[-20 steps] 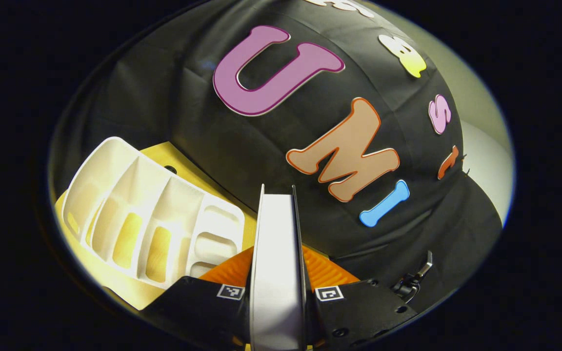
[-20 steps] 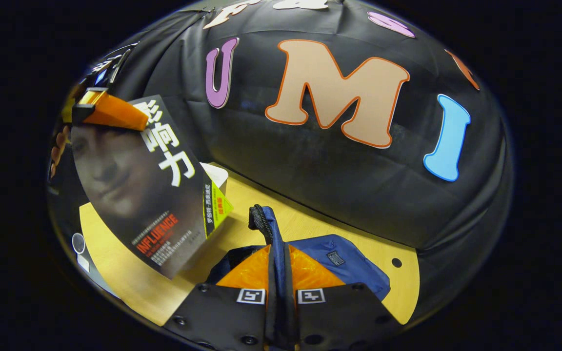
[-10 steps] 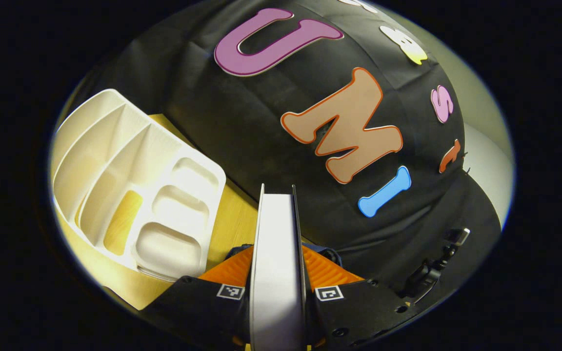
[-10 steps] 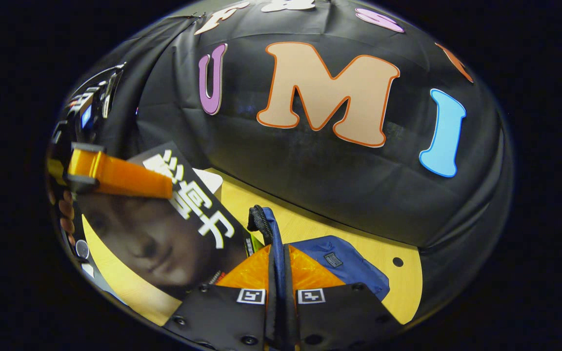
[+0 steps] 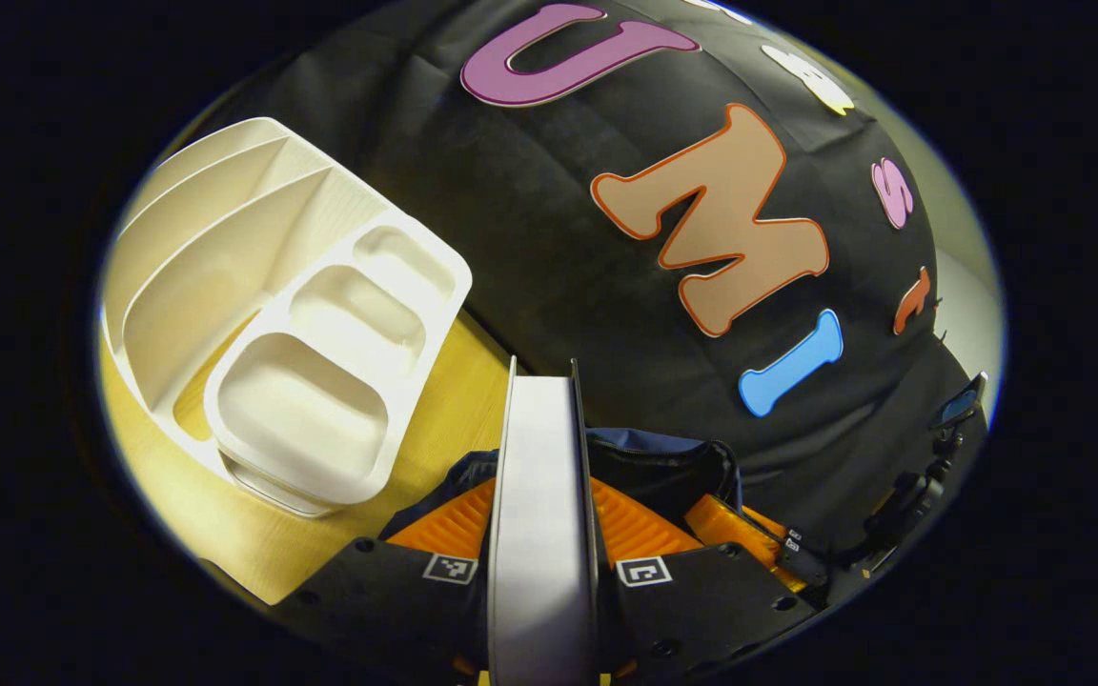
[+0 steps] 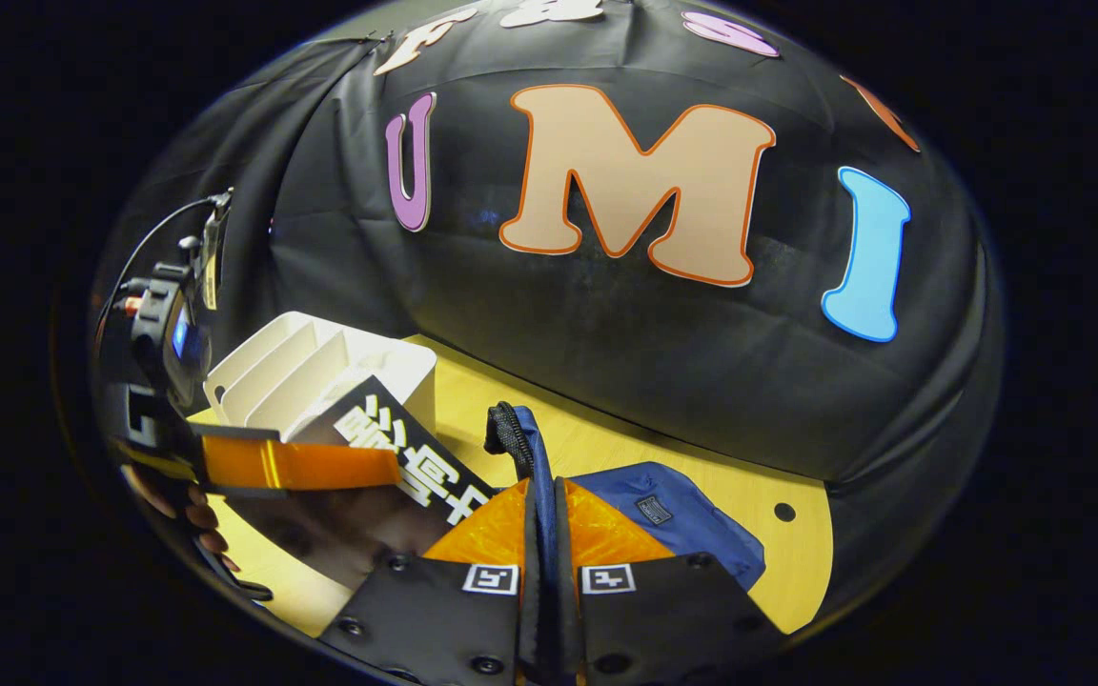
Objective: Open the schoolbag, grab two books from the bookshelf and put them into the schoolbag.
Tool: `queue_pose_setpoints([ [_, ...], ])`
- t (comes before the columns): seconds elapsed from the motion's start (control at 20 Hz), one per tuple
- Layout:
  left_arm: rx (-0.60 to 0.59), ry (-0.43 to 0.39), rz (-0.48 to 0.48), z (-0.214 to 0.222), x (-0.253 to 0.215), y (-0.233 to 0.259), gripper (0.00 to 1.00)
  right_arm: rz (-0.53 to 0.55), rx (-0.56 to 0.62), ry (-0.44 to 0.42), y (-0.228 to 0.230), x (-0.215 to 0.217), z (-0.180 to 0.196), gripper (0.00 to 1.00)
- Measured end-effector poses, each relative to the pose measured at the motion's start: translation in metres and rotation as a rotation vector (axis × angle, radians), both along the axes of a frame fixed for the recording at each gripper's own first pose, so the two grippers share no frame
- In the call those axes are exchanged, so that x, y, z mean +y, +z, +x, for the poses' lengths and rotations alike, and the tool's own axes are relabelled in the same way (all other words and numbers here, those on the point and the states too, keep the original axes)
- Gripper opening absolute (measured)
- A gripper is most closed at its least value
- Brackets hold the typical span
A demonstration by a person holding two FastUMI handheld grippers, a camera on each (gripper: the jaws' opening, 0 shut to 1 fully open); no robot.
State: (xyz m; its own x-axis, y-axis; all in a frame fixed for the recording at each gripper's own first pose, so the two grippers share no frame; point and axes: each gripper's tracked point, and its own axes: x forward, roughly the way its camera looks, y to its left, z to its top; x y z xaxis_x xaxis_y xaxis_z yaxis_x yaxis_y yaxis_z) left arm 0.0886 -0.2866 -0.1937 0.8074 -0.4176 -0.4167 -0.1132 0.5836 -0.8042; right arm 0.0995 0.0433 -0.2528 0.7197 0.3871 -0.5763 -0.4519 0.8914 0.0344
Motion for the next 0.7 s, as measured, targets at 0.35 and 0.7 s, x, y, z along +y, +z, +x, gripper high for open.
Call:
queue_pose_setpoints([
  [0.35, 0.051, -0.013, 0.000, -0.009, -0.040, -0.028, 0.38, 0.019, 0.008, 0.044, 0.003, 0.006, -0.005, 0.10],
  [0.7, 0.053, -0.042, -0.024, -0.005, -0.075, -0.041, 0.40, 0.048, 0.017, 0.098, 0.009, 0.014, -0.012, 0.10],
])
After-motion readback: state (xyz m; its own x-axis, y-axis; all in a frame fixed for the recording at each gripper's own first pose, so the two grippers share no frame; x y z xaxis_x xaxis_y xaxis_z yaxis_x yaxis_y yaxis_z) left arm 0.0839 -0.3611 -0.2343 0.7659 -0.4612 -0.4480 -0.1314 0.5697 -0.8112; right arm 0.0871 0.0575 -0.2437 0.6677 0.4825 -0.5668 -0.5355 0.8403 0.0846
